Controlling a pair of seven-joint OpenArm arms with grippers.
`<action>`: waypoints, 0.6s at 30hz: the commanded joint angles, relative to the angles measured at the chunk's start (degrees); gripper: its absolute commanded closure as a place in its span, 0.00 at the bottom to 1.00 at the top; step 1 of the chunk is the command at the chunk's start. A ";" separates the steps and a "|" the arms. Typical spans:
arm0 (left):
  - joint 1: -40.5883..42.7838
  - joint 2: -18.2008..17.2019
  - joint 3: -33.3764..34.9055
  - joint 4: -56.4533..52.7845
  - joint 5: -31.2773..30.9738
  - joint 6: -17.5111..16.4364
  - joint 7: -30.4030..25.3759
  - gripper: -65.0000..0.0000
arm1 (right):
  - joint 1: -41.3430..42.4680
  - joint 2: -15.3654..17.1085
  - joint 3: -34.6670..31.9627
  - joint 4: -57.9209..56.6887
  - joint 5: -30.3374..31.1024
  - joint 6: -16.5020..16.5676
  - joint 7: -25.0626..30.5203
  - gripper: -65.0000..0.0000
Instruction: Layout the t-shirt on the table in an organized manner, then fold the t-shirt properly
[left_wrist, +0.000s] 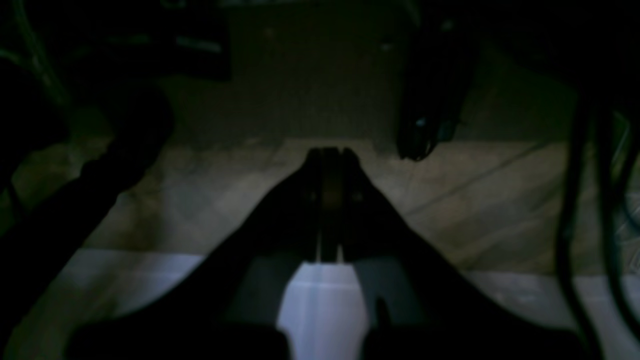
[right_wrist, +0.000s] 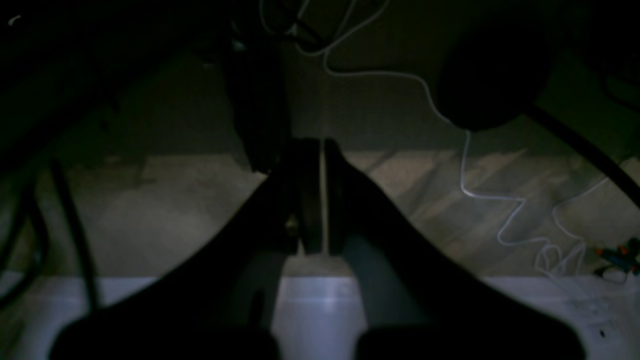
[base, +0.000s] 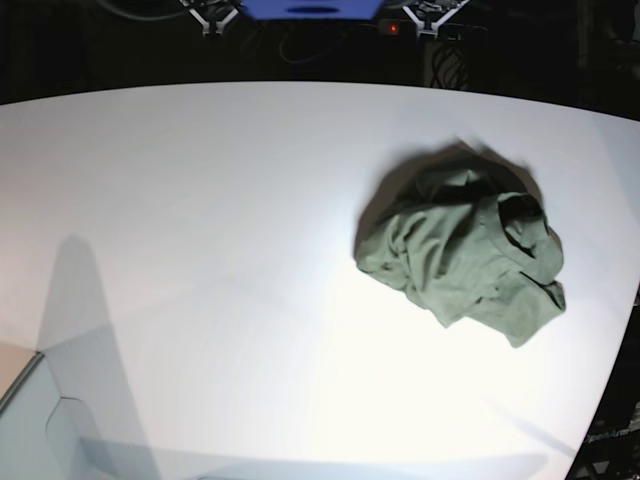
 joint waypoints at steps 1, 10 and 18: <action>0.71 -0.02 -0.05 0.19 -0.08 -0.08 -0.14 1.00 | -1.02 0.48 0.16 1.10 0.08 0.49 0.05 1.00; 14.07 -2.13 -0.05 22.78 -0.08 -0.08 0.30 1.00 | -9.46 2.06 0.16 11.64 0.08 0.49 0.05 1.00; 24.71 -4.33 -0.14 40.28 -1.31 -0.17 0.30 1.00 | -24.06 3.55 0.25 34.94 0.08 0.49 0.05 1.00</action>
